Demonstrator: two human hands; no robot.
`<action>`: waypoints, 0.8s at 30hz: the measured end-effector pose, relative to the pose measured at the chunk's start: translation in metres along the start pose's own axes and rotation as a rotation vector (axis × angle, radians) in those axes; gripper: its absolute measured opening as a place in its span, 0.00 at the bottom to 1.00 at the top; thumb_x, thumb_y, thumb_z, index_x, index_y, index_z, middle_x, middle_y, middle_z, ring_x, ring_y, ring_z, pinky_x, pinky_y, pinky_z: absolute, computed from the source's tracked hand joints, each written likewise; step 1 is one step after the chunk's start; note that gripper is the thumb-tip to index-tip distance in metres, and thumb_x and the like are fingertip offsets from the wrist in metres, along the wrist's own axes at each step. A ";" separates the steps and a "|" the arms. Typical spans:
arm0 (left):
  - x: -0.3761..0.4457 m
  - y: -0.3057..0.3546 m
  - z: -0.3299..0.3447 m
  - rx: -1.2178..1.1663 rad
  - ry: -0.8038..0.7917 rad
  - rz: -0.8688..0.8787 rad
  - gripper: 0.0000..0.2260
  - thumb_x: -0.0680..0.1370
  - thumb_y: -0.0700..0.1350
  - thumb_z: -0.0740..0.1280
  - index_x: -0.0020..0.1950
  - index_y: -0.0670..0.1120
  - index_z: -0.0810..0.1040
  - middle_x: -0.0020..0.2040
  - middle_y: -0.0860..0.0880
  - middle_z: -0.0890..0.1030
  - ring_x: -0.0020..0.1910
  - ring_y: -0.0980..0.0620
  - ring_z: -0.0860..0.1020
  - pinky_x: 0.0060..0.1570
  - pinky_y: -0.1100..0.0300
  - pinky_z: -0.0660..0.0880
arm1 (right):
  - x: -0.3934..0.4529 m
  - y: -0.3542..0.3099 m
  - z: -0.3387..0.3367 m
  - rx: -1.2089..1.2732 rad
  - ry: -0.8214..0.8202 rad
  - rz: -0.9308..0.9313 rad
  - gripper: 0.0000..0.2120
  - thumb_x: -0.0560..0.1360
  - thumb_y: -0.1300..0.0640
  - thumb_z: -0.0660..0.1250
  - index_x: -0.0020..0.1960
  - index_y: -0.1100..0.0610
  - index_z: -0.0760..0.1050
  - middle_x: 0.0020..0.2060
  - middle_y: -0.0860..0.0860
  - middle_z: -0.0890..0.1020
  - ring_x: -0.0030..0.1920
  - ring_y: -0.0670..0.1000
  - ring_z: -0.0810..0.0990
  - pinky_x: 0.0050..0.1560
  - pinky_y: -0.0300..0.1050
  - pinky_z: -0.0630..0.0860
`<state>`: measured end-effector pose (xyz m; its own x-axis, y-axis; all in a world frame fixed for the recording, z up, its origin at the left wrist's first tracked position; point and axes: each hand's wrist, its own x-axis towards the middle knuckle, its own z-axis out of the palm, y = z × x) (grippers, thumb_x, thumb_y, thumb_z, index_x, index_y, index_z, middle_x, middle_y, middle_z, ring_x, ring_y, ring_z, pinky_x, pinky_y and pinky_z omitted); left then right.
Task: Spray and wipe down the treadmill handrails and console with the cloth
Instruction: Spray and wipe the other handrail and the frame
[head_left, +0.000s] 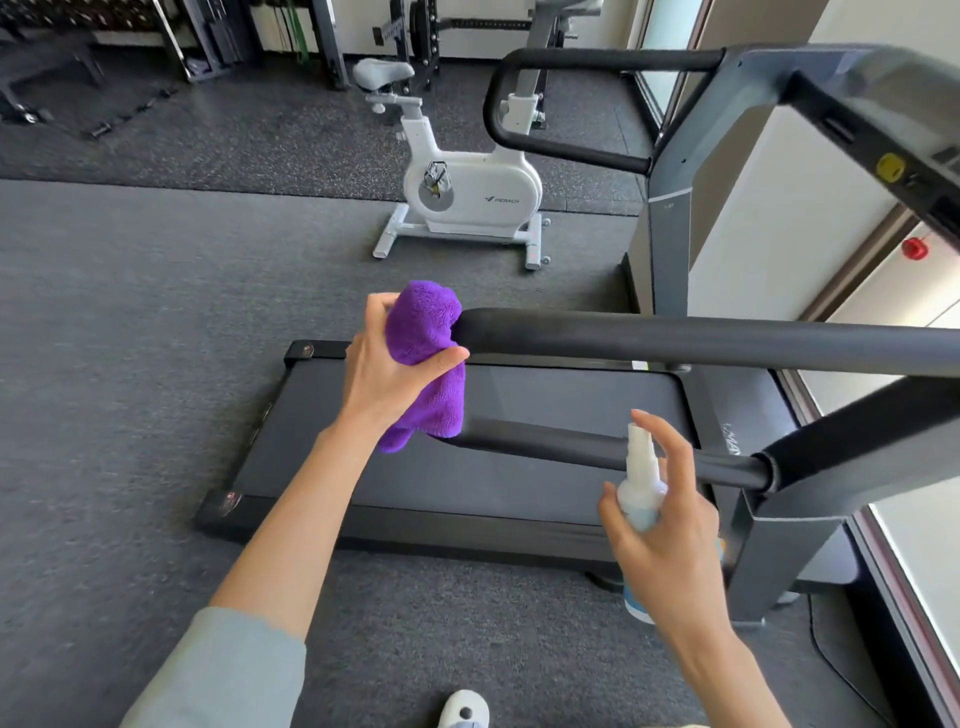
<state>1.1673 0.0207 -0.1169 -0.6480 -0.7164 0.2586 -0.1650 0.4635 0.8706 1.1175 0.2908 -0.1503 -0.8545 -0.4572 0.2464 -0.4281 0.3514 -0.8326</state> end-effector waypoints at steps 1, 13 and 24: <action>0.002 0.006 -0.001 0.030 -0.007 0.017 0.33 0.55 0.68 0.68 0.52 0.51 0.66 0.45 0.63 0.76 0.48 0.51 0.76 0.48 0.57 0.68 | -0.001 -0.001 -0.002 0.001 0.004 -0.001 0.35 0.74 0.67 0.70 0.66 0.34 0.64 0.46 0.38 0.76 0.31 0.46 0.71 0.30 0.35 0.70; 0.040 0.079 0.013 0.729 -0.269 0.359 0.41 0.53 0.83 0.57 0.48 0.50 0.66 0.40 0.49 0.78 0.46 0.39 0.78 0.44 0.53 0.64 | 0.007 -0.002 -0.023 0.010 0.084 -0.029 0.35 0.72 0.68 0.70 0.66 0.37 0.64 0.46 0.35 0.75 0.33 0.48 0.72 0.34 0.34 0.69; 0.034 0.124 0.059 1.002 -0.307 0.519 0.44 0.57 0.82 0.40 0.46 0.45 0.68 0.30 0.50 0.66 0.41 0.40 0.77 0.41 0.51 0.64 | 0.018 0.014 -0.060 0.052 0.133 -0.073 0.33 0.72 0.70 0.70 0.67 0.41 0.65 0.46 0.38 0.76 0.37 0.49 0.73 0.37 0.32 0.70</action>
<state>1.0805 0.0843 -0.0252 -0.9397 -0.2280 0.2551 -0.2519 0.9656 -0.0648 1.0781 0.3363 -0.1275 -0.8546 -0.3666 0.3679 -0.4777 0.2770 -0.8337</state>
